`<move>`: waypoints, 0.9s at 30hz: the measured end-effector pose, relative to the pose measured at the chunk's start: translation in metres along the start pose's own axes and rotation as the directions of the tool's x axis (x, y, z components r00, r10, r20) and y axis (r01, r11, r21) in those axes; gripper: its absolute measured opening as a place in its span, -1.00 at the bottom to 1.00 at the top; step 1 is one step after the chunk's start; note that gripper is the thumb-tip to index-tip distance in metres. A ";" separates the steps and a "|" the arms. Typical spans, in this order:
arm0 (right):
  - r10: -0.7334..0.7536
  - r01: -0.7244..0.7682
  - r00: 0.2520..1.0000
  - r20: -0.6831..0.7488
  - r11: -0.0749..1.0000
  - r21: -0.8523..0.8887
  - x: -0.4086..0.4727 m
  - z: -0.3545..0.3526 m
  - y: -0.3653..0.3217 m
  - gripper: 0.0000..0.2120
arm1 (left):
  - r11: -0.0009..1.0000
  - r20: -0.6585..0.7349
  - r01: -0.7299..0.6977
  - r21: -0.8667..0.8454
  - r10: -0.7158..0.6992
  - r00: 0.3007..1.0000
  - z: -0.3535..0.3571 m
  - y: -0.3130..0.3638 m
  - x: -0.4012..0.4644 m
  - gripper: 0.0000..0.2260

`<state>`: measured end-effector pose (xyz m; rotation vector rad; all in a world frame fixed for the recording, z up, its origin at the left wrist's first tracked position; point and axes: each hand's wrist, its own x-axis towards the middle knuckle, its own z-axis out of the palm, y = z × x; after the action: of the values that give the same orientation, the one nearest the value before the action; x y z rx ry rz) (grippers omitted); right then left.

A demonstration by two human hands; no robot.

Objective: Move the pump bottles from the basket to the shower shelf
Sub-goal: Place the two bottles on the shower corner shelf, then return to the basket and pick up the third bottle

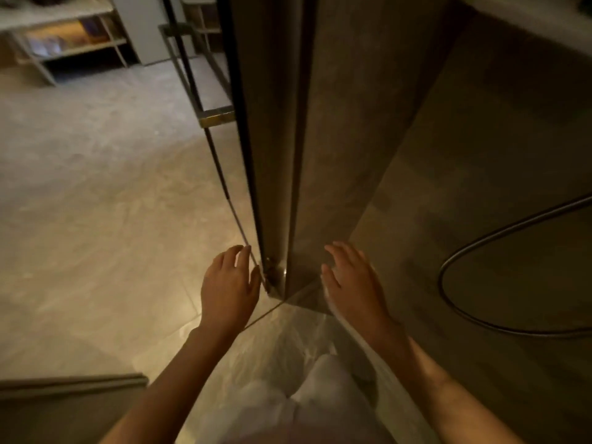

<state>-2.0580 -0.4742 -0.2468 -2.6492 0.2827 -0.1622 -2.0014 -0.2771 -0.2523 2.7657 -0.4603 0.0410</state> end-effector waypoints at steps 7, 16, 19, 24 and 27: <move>-0.138 0.146 0.971 0.194 0.989 -0.024 -0.009 0.076 -0.115 -0.61 | 0.970 -0.019 0.230 0.072 -0.229 0.973 -0.039 -0.137 -0.064 -0.61; -0.266 0.279 0.923 0.279 0.960 -0.008 -0.002 0.140 -0.226 -0.58 | 0.909 -0.045 0.412 0.061 -0.410 0.911 -0.070 -0.237 -0.095 -0.58; -0.342 0.353 0.899 0.275 0.936 0.009 0.020 0.156 -0.250 -0.59 | 0.893 -0.038 0.450 0.029 -0.448 0.893 -0.071 -0.261 -0.085 -0.58; -0.398 0.416 0.844 0.360 0.909 0.032 0.088 0.196 -0.290 -0.59 | 0.843 -0.063 0.538 0.006 -0.536 0.842 -0.075 -0.307 -0.042 -0.59; -0.443 0.456 0.810 0.384 0.888 0.061 0.144 0.217 -0.319 -0.58 | 0.815 -0.070 0.579 0.017 -0.577 0.814 -0.082 -0.340 0.004 -0.59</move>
<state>-1.8279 -0.1343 -0.2813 -2.6599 -0.4867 0.2251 -1.8871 0.0524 -0.2839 2.8070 0.4209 -0.0122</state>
